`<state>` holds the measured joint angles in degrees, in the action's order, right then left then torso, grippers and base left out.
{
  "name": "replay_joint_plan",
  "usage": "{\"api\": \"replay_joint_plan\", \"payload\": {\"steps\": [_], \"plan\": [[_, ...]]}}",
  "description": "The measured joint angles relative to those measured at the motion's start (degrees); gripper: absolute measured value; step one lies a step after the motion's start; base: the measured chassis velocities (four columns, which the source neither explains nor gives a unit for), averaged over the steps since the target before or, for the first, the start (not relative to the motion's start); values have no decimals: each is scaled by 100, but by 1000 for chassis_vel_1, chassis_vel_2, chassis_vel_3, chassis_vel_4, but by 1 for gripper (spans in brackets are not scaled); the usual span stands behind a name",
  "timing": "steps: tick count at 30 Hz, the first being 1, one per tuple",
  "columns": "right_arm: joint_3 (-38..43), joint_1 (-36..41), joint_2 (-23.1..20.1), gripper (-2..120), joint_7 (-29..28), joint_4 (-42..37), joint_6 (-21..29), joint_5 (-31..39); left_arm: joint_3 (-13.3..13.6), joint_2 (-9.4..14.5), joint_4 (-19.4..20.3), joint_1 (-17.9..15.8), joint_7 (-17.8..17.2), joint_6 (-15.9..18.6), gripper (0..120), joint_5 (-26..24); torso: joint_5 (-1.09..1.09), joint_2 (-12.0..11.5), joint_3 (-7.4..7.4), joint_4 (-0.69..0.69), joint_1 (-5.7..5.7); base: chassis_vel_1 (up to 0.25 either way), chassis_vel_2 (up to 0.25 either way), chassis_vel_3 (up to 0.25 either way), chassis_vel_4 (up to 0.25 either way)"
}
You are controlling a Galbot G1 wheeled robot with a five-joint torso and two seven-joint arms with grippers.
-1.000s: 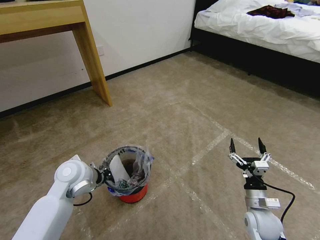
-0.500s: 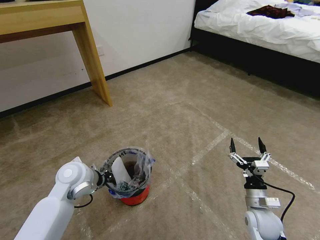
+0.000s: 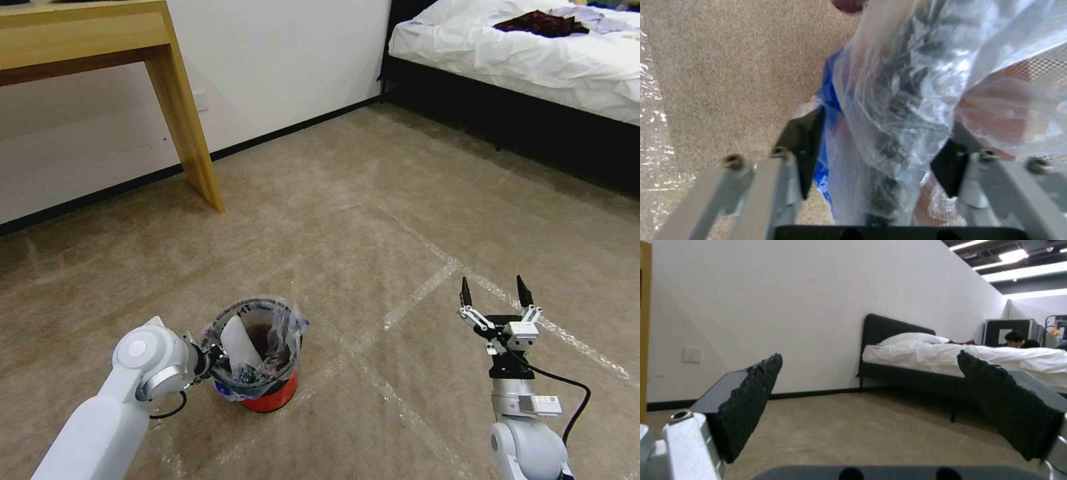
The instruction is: Pick up the trash bin and place the garbage on the floor into it.
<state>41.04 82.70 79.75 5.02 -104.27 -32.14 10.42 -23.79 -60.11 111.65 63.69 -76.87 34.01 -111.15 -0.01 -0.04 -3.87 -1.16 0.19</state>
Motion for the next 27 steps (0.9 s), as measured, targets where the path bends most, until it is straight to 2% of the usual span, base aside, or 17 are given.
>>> {"api": "replay_joint_plan", "payload": {"steps": [1, 3, 4, 6, 7, 8, 11, 14, 20, 24, 26, 27], "plan": [[0, -3, 0, 100, 19, 0, -1, 10, -4, 11, 25, 2, -12, -3, 67, 2, 1, 0, 0, 0, 0, 0, 0, 0, 0], [-1, -6, 0, 100, 25, 2, -4, 16, -13, 18, 45, 6, -41, -16, 75, 2, 0, 0, 0, 0, 0, 0, 0, 0, 0], [-1, -6, 0, 100, 25, 2, -4, 16, -13, 18, 45, 6, -41, -16, 75, 2, 0, 0, 0, 0, 0, 0, 0, 0, 0], [-1, -6, -4, 100, 36, 12, -14, 33, -35, 37, 83, 36, -73, -24, 87, 10, 0, 0, 0, 0, 0, 0, 0, 0, 0], [-1, -6, -4, 100, 36, 12, -14, 33, -35, 37, 83, 36, -73, -24, 87, 10, 0, 0, 0, 0, 0, 0, 0, 0, 0], [-1, -6, -13, 100, 43, 13, -17, 48, -48, 44, 103, 52, -80, -27, 93, 21, 0, 0, 0, 0, 0, 0, 0, 0, 0], [0, -6, -29, 100, 76, 14, -19, 101, -71, 46, 135, 80, -85, -35, 99, 72, 0, 0, 0, 0, 0, 0, 0, 0, 0], [0, -6, -38, 100, 106, 15, -19, 136, -90, 50, 163, 105, -86, -36, 100, 108, 0, 0, 0, 0, 0, 0, 0, 0, 0], [-8, -11, -81, 100, 150, 15, -19, 209, -196, 126, 540, 276, -66, -17, 100, 281, 0, 0, 0, 0, 0, 0, 0, 0, 0], [-22, -20, -84, 100, 153, 19, -19, 219, -230, 157, 656, 307, -44, -9, 100, 312, 0, 0, 0, 0, 0, 0, 0, 0, 0], [-58, -48, -83, 100, 156, 30, -16, 225, -277, 238, 919, 358, -60, 17, 100, 421, 0, 0, 0, 0, 0, 0, 0, 0, 0], [-58, -48, -83, 100, 156, 30, -16, 225, -277, 238, 919, 358, -60, 17, 100, 421, 0, 0, 0, 0, 0, 0, 0, 0, 0]]}}
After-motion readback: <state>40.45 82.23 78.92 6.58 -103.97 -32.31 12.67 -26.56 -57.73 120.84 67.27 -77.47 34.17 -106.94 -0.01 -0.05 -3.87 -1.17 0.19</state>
